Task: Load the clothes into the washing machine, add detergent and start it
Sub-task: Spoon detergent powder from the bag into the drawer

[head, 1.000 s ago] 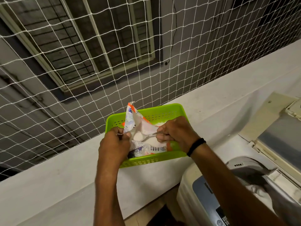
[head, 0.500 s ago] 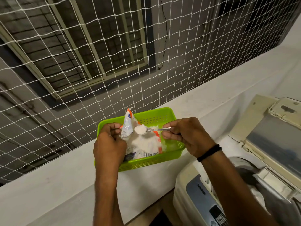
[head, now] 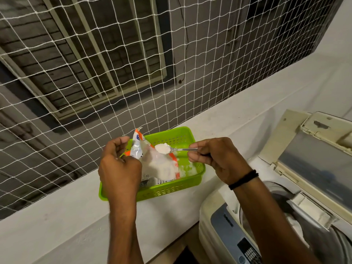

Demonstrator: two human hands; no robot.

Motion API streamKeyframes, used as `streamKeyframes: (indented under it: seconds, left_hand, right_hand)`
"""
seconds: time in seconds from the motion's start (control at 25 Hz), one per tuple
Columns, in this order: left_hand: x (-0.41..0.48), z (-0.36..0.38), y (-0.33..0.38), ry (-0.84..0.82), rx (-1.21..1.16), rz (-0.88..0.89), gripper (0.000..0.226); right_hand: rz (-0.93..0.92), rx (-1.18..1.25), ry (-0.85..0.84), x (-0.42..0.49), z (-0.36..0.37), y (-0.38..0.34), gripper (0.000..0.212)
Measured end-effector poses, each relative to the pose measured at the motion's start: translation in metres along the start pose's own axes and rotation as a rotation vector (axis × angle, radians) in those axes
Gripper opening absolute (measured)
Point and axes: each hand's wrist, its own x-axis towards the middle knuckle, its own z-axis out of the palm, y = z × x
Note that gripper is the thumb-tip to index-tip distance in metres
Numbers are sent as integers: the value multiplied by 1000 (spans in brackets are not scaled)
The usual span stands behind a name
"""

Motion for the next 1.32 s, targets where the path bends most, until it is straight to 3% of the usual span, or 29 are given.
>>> streamKeyframes:
  seconds: [0.16,0.32,0.64,0.84,1.12,1.2,1.32]
  left_hand:
    - [-10,16,18,82,-121,91,39]
    - [-30,52,40,31,-270,162,40]
    - [-98,150,71,-299,-448,232,40]
    - [-156,234,63,-577,-324,165,41]
    - [-245,346,13,-937,3,-64,24]
    - [-264,382,-18,-1055,122,-201,18]
    - [-285,419,-57,-1260,212,-487,17]
  right_hand:
    - [-9,33,31,-5,-19,-5,28]
    - [-51,74,106,-17,-52,-14,27]
    - [-135,161,393,-45,-172,-9,26]
    - [-124,265,628,-57,-268,33,26]
    - [-43,402,957,-54,-388,119,18]
    - [-12,336,1043,-48,-408,144,15]
    - [48,52,1251,-41,-417,171,19]
